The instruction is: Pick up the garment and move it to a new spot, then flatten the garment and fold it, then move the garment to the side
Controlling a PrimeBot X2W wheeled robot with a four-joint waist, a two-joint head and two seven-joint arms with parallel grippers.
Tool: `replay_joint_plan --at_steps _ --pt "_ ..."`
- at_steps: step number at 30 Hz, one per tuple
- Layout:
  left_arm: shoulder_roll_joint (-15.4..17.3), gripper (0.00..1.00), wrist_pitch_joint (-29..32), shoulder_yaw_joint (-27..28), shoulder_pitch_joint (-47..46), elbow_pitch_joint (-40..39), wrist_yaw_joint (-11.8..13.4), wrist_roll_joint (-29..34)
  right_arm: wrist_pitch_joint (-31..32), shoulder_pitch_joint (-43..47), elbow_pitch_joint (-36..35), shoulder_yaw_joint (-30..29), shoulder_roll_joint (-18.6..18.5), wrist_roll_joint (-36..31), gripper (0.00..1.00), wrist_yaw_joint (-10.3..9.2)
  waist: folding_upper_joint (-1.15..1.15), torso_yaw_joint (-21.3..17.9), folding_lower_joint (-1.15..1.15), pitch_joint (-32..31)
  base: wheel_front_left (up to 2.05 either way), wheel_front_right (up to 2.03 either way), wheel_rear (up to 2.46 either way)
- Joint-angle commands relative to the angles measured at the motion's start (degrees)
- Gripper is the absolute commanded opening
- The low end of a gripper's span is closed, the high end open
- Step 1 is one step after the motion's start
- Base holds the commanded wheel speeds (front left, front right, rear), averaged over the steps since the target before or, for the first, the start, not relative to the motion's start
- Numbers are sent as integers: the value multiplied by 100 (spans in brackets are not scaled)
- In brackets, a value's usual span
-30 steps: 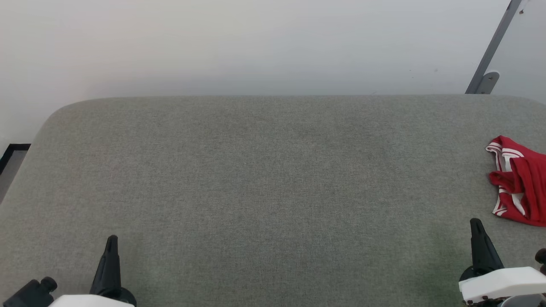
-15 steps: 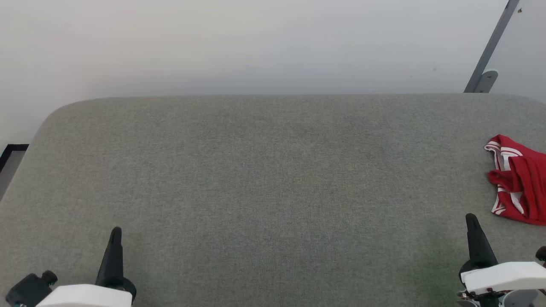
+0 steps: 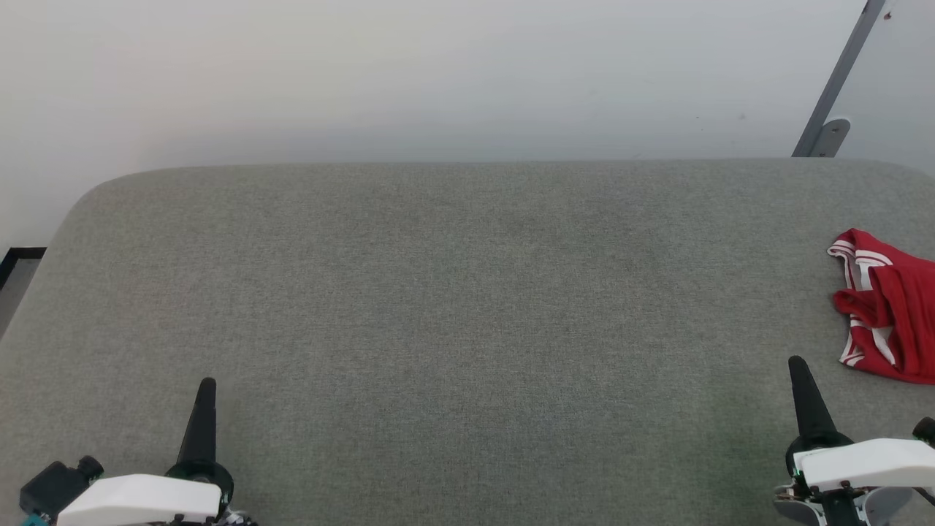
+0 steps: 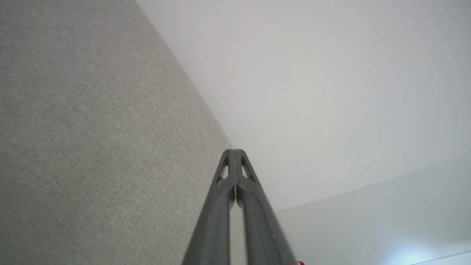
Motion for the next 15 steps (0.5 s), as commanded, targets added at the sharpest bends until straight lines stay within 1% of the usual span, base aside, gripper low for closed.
replay_joint_plan --at_steps 1,15 --pt "15 0 56 33 -165 -26 -16 -153 42 -150 -82 7 1 183 0 1 0 -2 0 1 0 0 0" --pt "-74 0 261 68 -335 74 -20 -831 249 -242 -83 37 54 971 0 1 0 -24 0 12 0 0 0"
